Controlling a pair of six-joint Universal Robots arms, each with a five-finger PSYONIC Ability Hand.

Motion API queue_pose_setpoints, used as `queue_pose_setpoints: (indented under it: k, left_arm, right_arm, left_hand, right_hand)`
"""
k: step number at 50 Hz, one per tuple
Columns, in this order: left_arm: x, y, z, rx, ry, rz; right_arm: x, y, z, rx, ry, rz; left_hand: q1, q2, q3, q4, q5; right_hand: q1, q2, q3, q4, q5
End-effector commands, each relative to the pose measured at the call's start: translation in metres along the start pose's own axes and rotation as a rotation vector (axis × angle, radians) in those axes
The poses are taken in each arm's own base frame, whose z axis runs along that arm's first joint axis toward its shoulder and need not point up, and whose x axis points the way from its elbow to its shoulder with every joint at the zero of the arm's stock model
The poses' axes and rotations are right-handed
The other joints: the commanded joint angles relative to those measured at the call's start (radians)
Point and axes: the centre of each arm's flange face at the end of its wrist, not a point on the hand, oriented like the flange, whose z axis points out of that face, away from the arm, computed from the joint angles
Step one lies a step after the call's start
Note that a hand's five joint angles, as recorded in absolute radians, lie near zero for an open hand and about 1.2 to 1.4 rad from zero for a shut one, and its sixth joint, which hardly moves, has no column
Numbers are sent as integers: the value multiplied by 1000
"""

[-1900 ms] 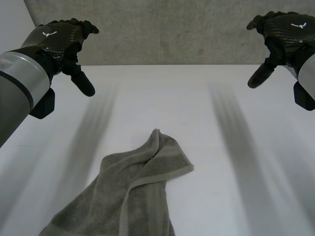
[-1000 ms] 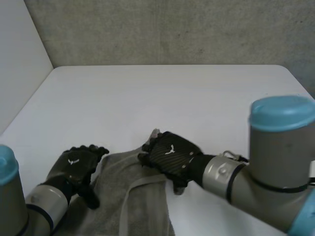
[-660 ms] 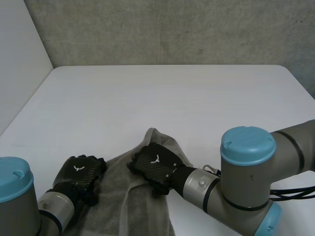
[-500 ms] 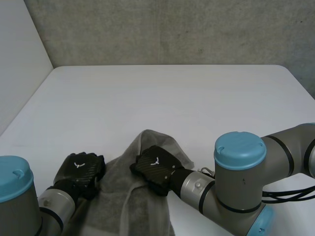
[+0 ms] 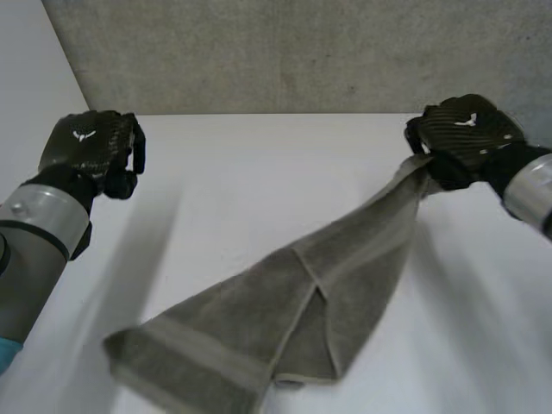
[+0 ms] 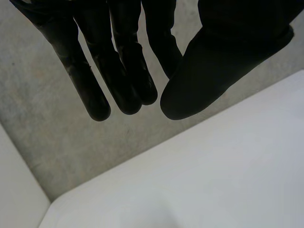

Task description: Fold the laundry

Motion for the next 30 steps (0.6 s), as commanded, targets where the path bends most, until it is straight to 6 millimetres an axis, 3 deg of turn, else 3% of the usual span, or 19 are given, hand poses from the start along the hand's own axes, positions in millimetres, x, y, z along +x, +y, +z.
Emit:
queue_pose_setpoints:
  k: [1,2,4,5,6,7,10,11,12,13,14,15,21,23,30]
  left_arm:
    - [22,15,-5,-54,86,-12]
    - [22,15,-5,-54,87,-12]
    - [38,26,-18,-105,144,0]
    - [38,26,-18,-105,144,0]
    - [43,36,-27,-146,167,5]
    - [45,43,-34,-183,184,7]
    - [48,50,-41,-213,205,9]
    - [50,55,-49,-237,224,6]
    - [52,62,-56,-263,249,6]
    - [52,62,-56,-263,249,6]
    - [56,67,-63,-282,282,7]
    - [59,72,-71,-299,321,17]
    - [66,90,-94,-351,431,128]
    - [67,101,-107,-383,486,240]
    - [72,116,-132,-414,596,388]
  right_arm:
    - [15,0,-13,13,-18,-22]
    - [15,0,-13,13,-18,-22]
    - [27,13,-12,-23,11,-57]
    - [27,13,-12,-24,12,-57]
    - [34,23,-12,-54,28,-83]
    - [40,35,-11,-86,38,-111]
    - [45,46,-9,-118,44,-144]
    - [51,56,-8,-148,58,-174]
    - [57,66,-8,-188,85,-190]
    - [57,66,-8,-189,85,-190]
    - [63,75,-9,-234,123,-189]
    - [67,79,-10,-276,163,-184]
    - [65,92,-18,-364,219,-167]
    - [52,98,-23,-380,187,-143]
    - [28,104,-32,-361,121,-118]
  left_hand:
    - [-61,-79,-79,-79,-73]
    - [-63,-81,-81,-81,-75]
    - [-647,-665,-665,-665,-659]
    - [-650,-668,-668,-668,-662]
    - [-877,-895,-895,-894,-888]
    - [-934,-952,-952,-952,-946]
    - [-947,-965,-965,-964,-958]
    - [-952,-970,-971,-970,-964]
    - [-950,-968,-968,-967,-961]
    - [-950,-967,-968,-967,-961]
    - [-944,-962,-962,-961,-955]
    - [-938,-956,-956,-955,-950]
    - [-923,-941,-941,-941,-935]
    - [-920,-938,-938,-938,-932]
    - [-923,-941,-941,-941,-935]
  right_hand:
    - [94,98,58,59,76]
    - [94,98,58,59,76]
    - [94,98,58,59,76]
    - [94,98,58,59,76]
    - [94,98,58,59,76]
    - [94,98,58,59,76]
    - [94,98,58,59,76]
    - [-77,-73,-112,-111,-95]
    - [-540,-537,-576,-575,-558]
    - [-545,-541,-581,-580,-563]
    - [-978,-974,-1014,-1013,-996]
    - [-1128,-1124,-1163,-1163,-1146]
    - [-1128,-1124,-1163,-1163,-1146]
    - [-1128,-1124,-1163,-1163,-1146]
    - [-1128,-1124,-1163,-1163,-1146]
